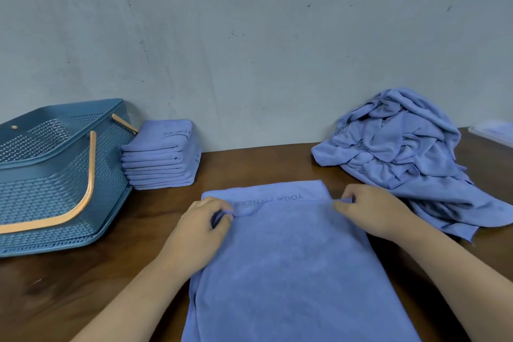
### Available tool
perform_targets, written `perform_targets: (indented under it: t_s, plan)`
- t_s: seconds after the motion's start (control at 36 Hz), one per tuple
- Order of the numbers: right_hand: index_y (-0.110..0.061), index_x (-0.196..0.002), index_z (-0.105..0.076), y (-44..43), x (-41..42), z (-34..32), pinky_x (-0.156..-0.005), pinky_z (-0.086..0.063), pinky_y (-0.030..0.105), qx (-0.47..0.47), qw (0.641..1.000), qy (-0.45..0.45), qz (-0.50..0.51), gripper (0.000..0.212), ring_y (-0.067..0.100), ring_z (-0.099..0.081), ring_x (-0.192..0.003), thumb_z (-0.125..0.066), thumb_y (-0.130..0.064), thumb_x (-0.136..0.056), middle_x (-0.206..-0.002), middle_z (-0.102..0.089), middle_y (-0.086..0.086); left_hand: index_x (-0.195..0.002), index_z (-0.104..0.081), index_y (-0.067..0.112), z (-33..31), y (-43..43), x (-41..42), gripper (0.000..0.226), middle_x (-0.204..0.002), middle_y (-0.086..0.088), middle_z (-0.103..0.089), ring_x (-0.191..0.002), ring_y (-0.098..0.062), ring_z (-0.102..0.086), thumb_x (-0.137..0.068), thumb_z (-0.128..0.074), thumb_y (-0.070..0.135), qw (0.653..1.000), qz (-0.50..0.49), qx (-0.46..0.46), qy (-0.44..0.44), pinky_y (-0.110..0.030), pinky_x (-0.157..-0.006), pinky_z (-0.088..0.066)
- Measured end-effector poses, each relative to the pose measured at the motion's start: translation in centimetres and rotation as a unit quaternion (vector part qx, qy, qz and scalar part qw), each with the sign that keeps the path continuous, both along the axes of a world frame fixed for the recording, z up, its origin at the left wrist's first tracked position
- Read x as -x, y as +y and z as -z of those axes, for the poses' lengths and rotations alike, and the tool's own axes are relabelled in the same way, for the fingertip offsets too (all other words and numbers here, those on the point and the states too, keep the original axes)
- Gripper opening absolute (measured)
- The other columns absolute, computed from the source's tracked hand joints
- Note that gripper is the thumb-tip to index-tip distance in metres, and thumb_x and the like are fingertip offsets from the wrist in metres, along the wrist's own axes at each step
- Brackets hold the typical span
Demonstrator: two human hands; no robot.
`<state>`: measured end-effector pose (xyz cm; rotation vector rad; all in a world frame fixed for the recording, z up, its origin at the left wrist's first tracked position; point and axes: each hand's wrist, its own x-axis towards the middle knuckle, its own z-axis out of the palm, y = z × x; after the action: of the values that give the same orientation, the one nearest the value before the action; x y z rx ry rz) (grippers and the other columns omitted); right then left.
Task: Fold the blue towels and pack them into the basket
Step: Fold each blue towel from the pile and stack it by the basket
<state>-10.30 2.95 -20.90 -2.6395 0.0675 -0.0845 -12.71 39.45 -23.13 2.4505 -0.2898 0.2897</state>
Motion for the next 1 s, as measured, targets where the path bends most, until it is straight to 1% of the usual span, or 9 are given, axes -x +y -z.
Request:
perform_targets:
  t_s: [0.11,0.25,0.33,0.39,0.44,0.53,0.64,0.86,1.0]
  plan:
    - [-0.008,-0.075,-0.055,0.0,-0.1,-0.8,-0.064,-0.036,0.036,-0.152,0.988,0.000,-0.017,0.027,0.010,-0.042,-0.060,-0.062,-0.027,-0.092,-0.061,-0.048,-0.011,-0.079,-0.052,0.016,-0.9,-0.8,0.8,0.032,-0.069,0.012,-0.047,-0.066,-0.006,-0.044,-0.107,-0.058,0.030,0.990,-0.009,0.143,-0.005,-0.028,-0.064,-0.036]
    - [-0.017,-0.077,-0.046,2.0,-2.4,-1.4,-0.067,-0.030,0.036,-0.339,0.937,-0.068,0.041,0.029,0.018,-0.039,-0.070,-0.061,-0.027,-0.100,-0.069,-0.041,-0.004,-0.086,-0.059,0.031,-1.9,-0.8,-0.5,0.025,-0.077,0.008,-0.063,-0.073,-0.008,-0.057,-0.105,-0.055,0.045,0.954,-0.090,0.285,-0.007,-0.031,-0.071,-0.044]
    - [-0.028,-0.107,-0.059,3.2,-3.3,0.0,-0.072,-0.042,0.033,-0.296,0.951,-0.078,0.034,0.015,0.008,-0.057,-0.075,-0.065,-0.040,-0.100,-0.081,-0.061,-0.014,-0.135,-0.054,0.032,-1.3,-0.8,-1.7,0.035,-0.108,0.011,-0.070,-0.100,-0.005,-0.065,-0.105,-0.056,0.049,0.945,-0.150,0.286,0.052,-0.034,-0.085,-0.046]
    - [-0.043,-0.126,-0.050,3.2,-2.9,1.1,-0.068,-0.046,0.033,-0.266,0.961,-0.072,0.002,0.030,0.007,-0.060,-0.067,-0.066,-0.041,-0.100,-0.071,-0.065,-0.009,-0.154,-0.038,0.037,-0.7,-0.7,-1.7,0.051,-0.085,0.010,-0.060,-0.072,0.002,-0.057,-0.106,-0.057,0.042,0.951,-0.143,0.267,0.059,-0.030,-0.073,-0.042]
    - [-0.047,-0.122,-0.052,2.8,-2.5,1.6,-0.065,-0.048,0.032,-0.232,0.969,-0.078,-0.024,0.033,0.009,-0.062,-0.066,-0.068,-0.030,-0.099,-0.071,-0.070,-0.004,-0.147,-0.039,0.046,-0.6,-0.3,-1.5,0.049,-0.079,0.008,-0.055,-0.059,0.001,-0.051,-0.105,-0.060,0.032,0.959,-0.120,0.250,0.062,-0.030,-0.065,-0.041]
    - [-0.041,-0.101,-0.069,2.6,-2.2,2.2,-0.075,-0.050,0.022,-0.198,0.977,-0.079,-0.031,0.031,0.002,-0.068,-0.090,-0.067,-0.011,-0.093,-0.093,-0.074,-0.010,-0.129,-0.058,0.047,-0.2,0.3,-1.5,0.039,-0.115,0.017,-0.069,-0.096,0.001,-0.066,-0.101,-0.065,0.021,0.975,-0.099,0.187,0.070,-0.023,-0.087,-0.050]
    - [-0.034,-0.093,-0.079,2.7,-2.1,2.7,-0.073,-0.044,0.007,-0.208,0.973,-0.094,-0.033,0.040,-0.004,-0.067,-0.094,-0.059,0.001,-0.093,-0.102,-0.075,-0.016,-0.118,-0.067,0.041,-0.4,-0.2,-0.9,0.028,-0.106,0.019,-0.071,-0.078,0.001,-0.065,-0.102,-0.063,0.019,0.982,-0.101,0.140,0.078,-0.006,-0.064,-0.045]
    - [-0.030,-0.121,-0.074,2.2,-2.2,2.2,-0.084,-0.049,0.021,-0.142,0.984,-0.107,0.000,0.041,0.001,-0.066,-0.097,-0.056,-0.005,-0.094,-0.116,-0.071,-0.013,-0.136,-0.064,0.037,-0.6,-0.5,-1.0,0.037,-0.108,0.026,-0.064,-0.067,0.017,-0.057,-0.103,-0.061,0.021,0.985,-0.103,0.110,0.083,0.000,-0.062,-0.042]
    - [-0.032,-0.132,-0.069,2.5,-2.4,2.7,-0.096,-0.051,0.037,-0.048,0.995,-0.084,-0.004,0.041,0.015,-0.064,-0.111,-0.057,-0.018,-0.096,-0.117,-0.062,-0.015,-0.149,-0.057,0.033,-0.9,-0.5,-1.4,0.047,-0.152,0.014,-0.056,-0.132,0.000,-0.052,-0.104,-0.061,0.023,0.985,-0.094,0.121,0.075,-0.014,-0.101,-0.035]
